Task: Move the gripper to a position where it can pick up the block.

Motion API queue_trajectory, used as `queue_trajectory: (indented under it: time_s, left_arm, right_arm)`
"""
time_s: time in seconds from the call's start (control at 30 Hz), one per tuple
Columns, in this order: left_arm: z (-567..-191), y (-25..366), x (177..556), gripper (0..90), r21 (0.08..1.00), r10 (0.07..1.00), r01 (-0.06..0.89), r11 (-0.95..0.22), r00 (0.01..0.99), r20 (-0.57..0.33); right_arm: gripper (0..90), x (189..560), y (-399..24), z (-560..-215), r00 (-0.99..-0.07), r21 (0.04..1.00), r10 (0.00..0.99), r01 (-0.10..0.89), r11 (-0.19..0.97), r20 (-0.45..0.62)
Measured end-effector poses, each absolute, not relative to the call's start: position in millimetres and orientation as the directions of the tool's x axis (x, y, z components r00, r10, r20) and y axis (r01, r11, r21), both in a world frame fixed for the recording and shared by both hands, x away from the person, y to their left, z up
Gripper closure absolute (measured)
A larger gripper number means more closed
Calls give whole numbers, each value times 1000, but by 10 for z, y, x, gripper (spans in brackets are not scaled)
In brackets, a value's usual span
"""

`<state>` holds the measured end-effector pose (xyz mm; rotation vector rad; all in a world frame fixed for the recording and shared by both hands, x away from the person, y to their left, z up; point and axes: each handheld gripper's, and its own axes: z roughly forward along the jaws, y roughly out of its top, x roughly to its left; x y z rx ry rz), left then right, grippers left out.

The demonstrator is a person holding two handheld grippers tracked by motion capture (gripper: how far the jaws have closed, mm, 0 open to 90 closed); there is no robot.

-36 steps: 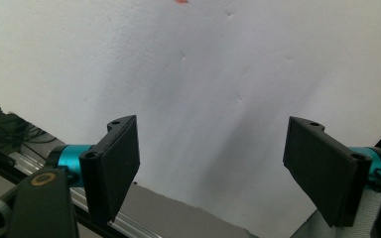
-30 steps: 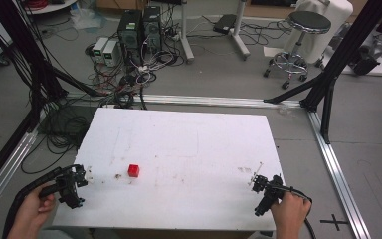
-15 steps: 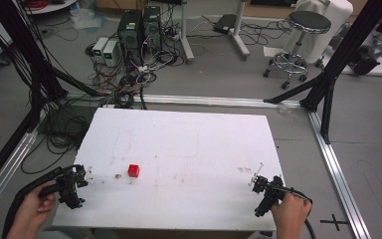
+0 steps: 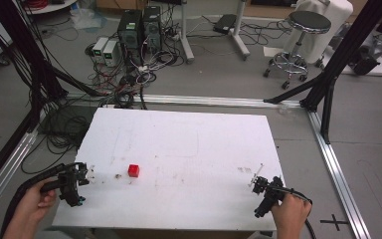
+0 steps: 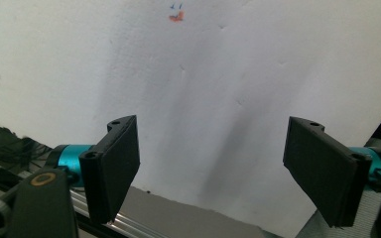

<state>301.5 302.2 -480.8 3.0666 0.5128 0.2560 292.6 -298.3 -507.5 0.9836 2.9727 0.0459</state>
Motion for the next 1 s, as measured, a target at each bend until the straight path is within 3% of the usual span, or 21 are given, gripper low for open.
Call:
queue_trajectory:
  time_s: [1.0]
  left_arm:
    - [-4640,2587,3497,224,4,146,147,-989,980,134]
  right_arm:
    - [24,2930,-2983,-5060,-806,40,592,592,805,5]
